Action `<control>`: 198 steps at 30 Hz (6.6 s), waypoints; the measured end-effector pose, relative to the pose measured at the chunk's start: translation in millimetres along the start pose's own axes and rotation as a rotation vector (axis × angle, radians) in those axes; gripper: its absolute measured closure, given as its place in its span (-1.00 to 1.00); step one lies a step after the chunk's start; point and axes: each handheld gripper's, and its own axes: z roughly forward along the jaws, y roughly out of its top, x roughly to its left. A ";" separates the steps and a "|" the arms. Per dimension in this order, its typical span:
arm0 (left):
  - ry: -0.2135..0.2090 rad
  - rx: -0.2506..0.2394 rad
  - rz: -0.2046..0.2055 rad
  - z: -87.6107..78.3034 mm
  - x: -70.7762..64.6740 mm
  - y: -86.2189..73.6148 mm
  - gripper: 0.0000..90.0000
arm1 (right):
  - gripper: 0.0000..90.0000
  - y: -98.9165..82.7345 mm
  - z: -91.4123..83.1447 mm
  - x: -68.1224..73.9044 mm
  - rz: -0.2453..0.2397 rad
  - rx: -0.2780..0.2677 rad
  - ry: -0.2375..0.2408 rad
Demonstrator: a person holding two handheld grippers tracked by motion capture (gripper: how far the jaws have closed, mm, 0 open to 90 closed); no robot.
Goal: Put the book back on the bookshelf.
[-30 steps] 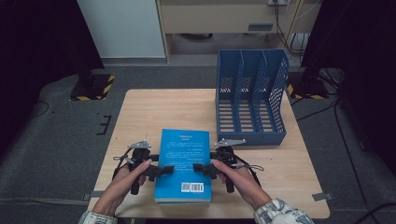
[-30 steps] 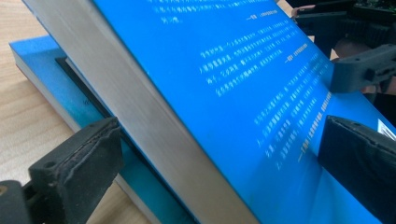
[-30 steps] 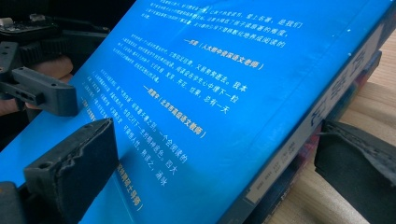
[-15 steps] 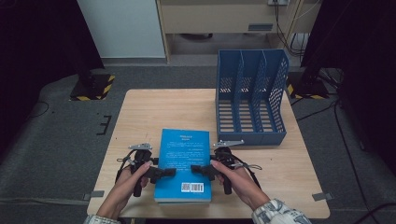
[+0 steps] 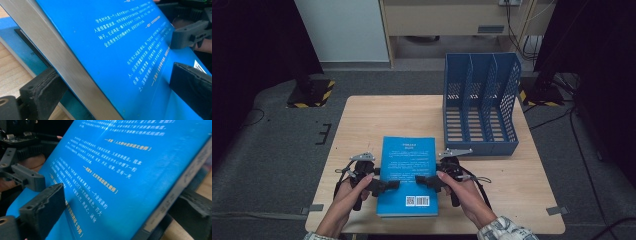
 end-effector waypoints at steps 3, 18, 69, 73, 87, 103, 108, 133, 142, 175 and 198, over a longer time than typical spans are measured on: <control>0.016 -0.012 0.004 -3.3 -0.8 2.0 -0.96 | -0.83 3.2 -1.7 0.5 -0.010 -0.020 -0.005; 0.110 -0.030 0.066 -11.3 -6.5 25.8 -0.83 | -0.71 24.2 -2.9 2.4 -0.043 -0.035 -0.049; 0.191 -0.132 0.194 -29.1 -7.0 70.5 -0.43 | -0.21 84.5 -21.0 19.1 -0.222 -0.075 -0.159; 0.189 -0.131 0.190 -28.6 -6.4 71.6 -0.43 | -0.19 85.7 -20.4 18.9 -0.233 -0.070 -0.156; 0.207 -0.168 0.214 -28.9 -6.0 71.5 -0.43 | -0.13 90.6 -21.5 23.6 -0.263 -0.079 -0.165; 0.247 -0.192 0.260 -30.9 -12.2 85.4 -0.32 | 0.06 110.4 -15.4 31.7 -0.300 -0.080 -0.110; 0.219 -0.183 0.229 -32.2 -7.3 88.1 -0.29 | 0.09 111.1 -14.8 31.3 -0.317 -0.083 -0.104; 0.180 -0.157 0.109 -40.5 -2.1 96.5 0.08 | -0.17 114.3 -19.0 32.7 -0.321 -0.073 -0.214; 0.197 -0.141 0.112 -42.3 -1.6 103.2 0.10 | 0.08 124.1 -19.3 24.8 -0.248 -0.097 -0.140; 0.306 -0.272 0.263 -55.6 -10.9 113.7 0.12 | 0.23 141.6 -28.0 40.6 -0.417 -0.197 -0.164; 0.328 -0.367 0.293 -50.1 -20.6 101.3 -0.28 | 0.08 115.6 -35.4 58.2 -0.456 -0.239 -0.101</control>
